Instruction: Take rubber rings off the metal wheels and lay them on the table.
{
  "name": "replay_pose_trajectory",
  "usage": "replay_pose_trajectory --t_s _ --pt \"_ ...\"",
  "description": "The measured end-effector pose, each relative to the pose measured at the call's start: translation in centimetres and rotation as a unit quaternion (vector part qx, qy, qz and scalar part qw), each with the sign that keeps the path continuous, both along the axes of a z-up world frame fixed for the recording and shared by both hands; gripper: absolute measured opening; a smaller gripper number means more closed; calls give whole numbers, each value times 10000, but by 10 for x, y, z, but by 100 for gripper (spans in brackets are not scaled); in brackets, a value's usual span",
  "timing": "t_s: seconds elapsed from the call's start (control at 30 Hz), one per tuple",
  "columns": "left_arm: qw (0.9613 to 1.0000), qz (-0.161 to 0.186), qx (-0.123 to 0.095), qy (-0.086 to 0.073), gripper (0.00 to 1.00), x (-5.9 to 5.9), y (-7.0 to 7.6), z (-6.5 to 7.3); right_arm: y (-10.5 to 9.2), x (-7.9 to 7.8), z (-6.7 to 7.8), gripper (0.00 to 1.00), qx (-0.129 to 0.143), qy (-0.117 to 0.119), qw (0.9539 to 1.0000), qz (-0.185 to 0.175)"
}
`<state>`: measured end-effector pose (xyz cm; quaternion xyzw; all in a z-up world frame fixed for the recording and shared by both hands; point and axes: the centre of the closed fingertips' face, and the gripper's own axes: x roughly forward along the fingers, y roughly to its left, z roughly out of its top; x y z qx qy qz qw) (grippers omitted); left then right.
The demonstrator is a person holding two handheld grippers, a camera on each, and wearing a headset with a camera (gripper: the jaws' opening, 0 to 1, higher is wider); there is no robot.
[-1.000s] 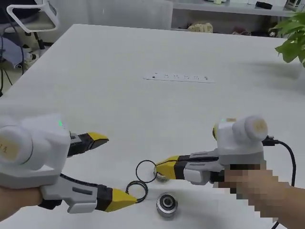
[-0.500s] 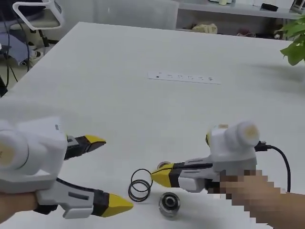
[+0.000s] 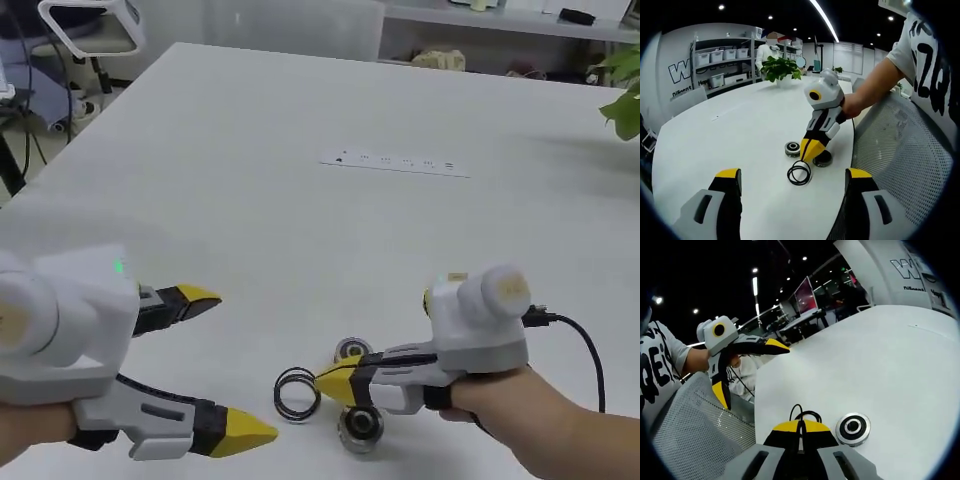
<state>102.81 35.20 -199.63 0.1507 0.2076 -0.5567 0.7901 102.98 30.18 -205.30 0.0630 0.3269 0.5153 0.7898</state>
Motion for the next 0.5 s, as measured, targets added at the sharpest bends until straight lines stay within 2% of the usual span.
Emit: replay_pose_trajectory --t_s 0.5 --pt "10000 26 17 35 83 -1 1 -1 -1 4 -10 0 -105 69 9999 -69"
